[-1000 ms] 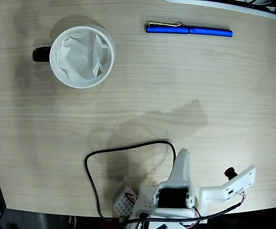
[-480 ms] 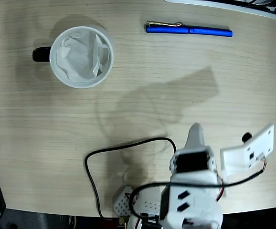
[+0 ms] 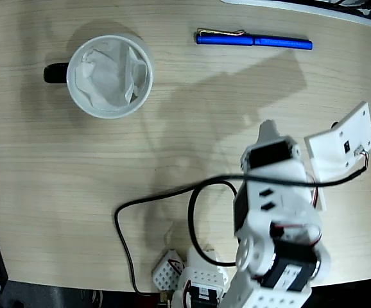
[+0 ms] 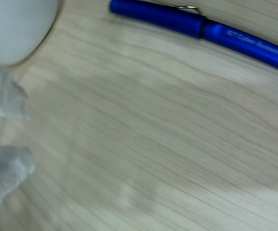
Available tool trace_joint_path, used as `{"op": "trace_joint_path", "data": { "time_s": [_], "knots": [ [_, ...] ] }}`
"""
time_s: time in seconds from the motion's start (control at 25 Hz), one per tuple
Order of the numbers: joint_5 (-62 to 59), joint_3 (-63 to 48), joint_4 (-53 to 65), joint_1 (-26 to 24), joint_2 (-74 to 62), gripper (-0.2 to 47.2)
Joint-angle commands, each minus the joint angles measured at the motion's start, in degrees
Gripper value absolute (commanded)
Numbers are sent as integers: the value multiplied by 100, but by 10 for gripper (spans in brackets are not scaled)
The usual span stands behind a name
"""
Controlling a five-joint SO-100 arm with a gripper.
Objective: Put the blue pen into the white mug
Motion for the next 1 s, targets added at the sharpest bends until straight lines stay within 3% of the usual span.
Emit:
{"op": "trace_joint_path", "data": {
  "time_s": [0.0, 0.2, 0.48, 0.76, 0.96],
  "knots": [
    [606, -615, 62, -53, -343, 45],
    [1521, -1107, 62, -220, -1028, 45],
    [2593, -1459, 62, -422, -1564, 106],
    [3410, -1600, 70, -483, -1951, 111],
    [3691, -2575, 501, -483, -2610, 113]
  ]
}}
